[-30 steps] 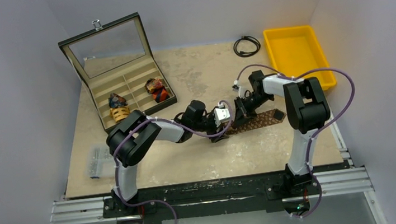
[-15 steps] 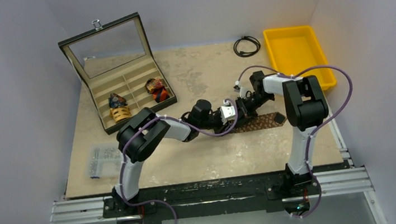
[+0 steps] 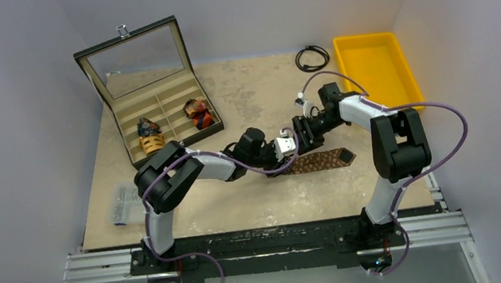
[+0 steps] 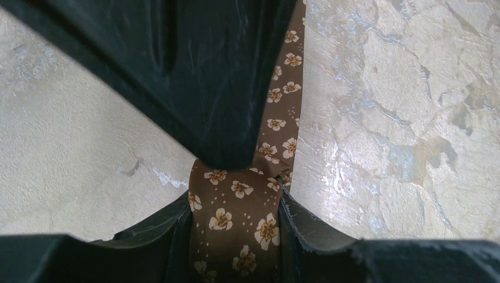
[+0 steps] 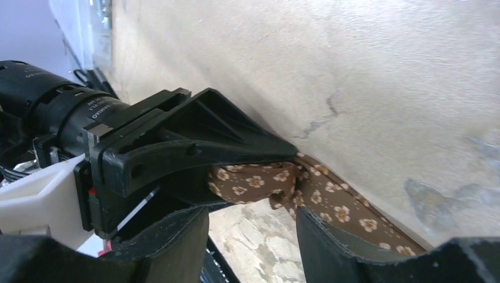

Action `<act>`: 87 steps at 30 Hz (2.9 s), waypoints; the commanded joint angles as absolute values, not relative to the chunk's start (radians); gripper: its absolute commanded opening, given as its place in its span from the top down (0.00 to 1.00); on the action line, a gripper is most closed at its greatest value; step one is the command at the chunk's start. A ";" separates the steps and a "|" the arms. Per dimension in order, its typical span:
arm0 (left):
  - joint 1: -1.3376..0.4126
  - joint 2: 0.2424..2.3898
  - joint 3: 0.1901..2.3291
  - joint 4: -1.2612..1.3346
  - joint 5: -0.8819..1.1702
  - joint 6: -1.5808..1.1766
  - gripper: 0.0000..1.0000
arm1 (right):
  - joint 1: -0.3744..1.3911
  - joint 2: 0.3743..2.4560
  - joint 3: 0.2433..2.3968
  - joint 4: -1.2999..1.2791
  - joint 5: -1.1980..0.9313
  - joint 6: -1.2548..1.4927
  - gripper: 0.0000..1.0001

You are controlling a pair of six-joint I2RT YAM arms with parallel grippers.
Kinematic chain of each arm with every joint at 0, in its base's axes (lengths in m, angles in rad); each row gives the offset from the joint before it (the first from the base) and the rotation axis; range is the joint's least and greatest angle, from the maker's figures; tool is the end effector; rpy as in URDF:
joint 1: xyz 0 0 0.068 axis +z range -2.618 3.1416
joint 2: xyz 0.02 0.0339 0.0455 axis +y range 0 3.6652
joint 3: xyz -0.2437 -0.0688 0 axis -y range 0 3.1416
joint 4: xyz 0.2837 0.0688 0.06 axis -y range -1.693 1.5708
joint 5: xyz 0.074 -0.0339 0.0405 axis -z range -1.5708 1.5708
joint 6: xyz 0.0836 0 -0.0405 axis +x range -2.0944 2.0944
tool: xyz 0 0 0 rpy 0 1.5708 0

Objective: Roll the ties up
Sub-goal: Roll the tie at the center of the board.

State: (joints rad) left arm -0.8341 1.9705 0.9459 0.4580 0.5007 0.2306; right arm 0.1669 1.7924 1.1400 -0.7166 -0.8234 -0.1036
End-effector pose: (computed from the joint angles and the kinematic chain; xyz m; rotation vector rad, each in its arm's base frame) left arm 0.2644 -0.3512 0.0476 1.3626 1.7134 -0.8831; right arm 0.3464 0.1205 0.0985 -0.4873 2.6865 1.1992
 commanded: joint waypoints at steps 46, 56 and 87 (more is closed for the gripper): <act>-0.855 2.090 1.068 0.506 0.600 0.315 0.25 | 0.153 2.017 1.169 -0.765 -0.528 -0.188 1.00; -0.861 2.088 1.030 0.427 0.594 0.319 0.57 | 0.158 1.901 1.214 -0.812 -0.704 -0.224 1.00; -0.858 1.961 0.872 0.659 0.564 0.211 0.38 | 0.183 2.062 1.190 -0.756 -0.472 -0.161 1.00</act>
